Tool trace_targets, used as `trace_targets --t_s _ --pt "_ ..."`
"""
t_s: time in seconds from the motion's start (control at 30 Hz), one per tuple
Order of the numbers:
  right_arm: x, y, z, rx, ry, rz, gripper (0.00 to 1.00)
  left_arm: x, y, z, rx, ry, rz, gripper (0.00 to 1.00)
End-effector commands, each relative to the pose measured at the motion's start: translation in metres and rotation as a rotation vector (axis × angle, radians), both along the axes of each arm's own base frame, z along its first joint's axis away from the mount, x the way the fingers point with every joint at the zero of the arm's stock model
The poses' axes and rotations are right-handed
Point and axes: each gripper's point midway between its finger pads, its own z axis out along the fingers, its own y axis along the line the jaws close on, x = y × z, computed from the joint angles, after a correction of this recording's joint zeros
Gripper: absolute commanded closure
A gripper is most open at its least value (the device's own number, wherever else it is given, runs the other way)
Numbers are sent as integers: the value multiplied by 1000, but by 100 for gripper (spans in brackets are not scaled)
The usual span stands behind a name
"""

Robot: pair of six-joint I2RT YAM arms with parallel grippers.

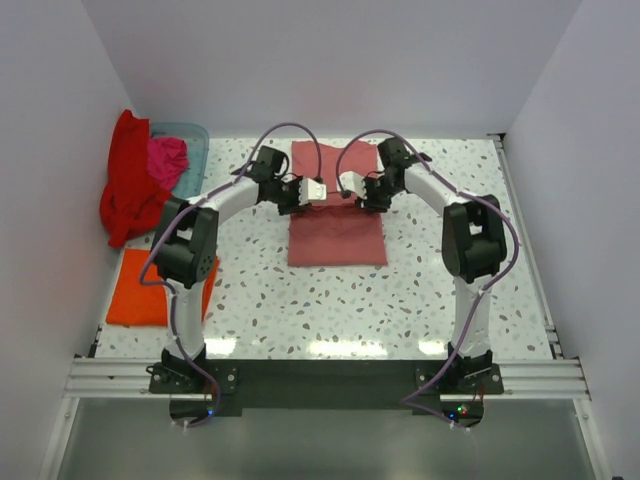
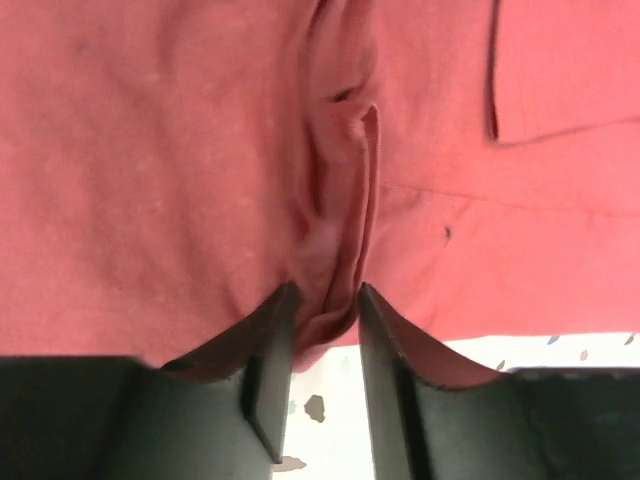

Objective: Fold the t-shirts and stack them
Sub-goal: Fold the tshirt

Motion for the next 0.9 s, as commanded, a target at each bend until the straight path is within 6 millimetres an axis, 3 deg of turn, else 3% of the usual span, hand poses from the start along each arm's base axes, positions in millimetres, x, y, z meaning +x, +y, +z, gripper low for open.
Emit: trace_targets --t_s 0.0,0.03,0.17,0.2,0.27,0.3,0.37,0.4,0.43,0.47,0.53,0.57,0.63,0.7,0.87 --pt "26 6 24 46 -92 -51 59 34 8 24 -12 -96 105 65" --pt "32 4 31 48 -111 -80 56 40 12 28 -27 -91 162 54" --pt "35 -13 61 65 -144 -187 47 62 35 64 -98 -145 293 45" --pt "30 -17 79 75 -166 -192 47 62 46 77 -116 -149 312 45" --pt "7 -23 78 62 -112 -186 49 47 49 83 -144 -98 296 46" --pt "-6 -22 94 82 -121 -175 50 31 51 87 -153 -84 279 46" --pt "-41 -23 79 70 -39 -149 52 1 44 85 -173 -51 196 46" --pt "-54 -21 86 79 -43 -135 53 -25 38 77 -170 -22 164 46" --pt "-76 -22 66 56 10 -125 55 -40 35 71 -151 -19 124 46" --pt "-90 -16 61 47 21 -99 57 -66 27 49 -121 22 83 46" --pt "-118 -16 46 29 55 -77 58 -86 20 48 -109 -11 32 46" --pt "-124 -9 41 26 49 -57 58 -107 17 37 -94 3 11 46" --pt "-141 -9 22 -6 77 -47 60 -119 13 26 -78 -1 -17 45" --pt "-144 -5 12 -15 72 -39 65 -133 10 11 -55 25 -29 45" --pt "-140 -9 -19 -67 99 -51 66 -133 10 -8 -28 54 -7 45"
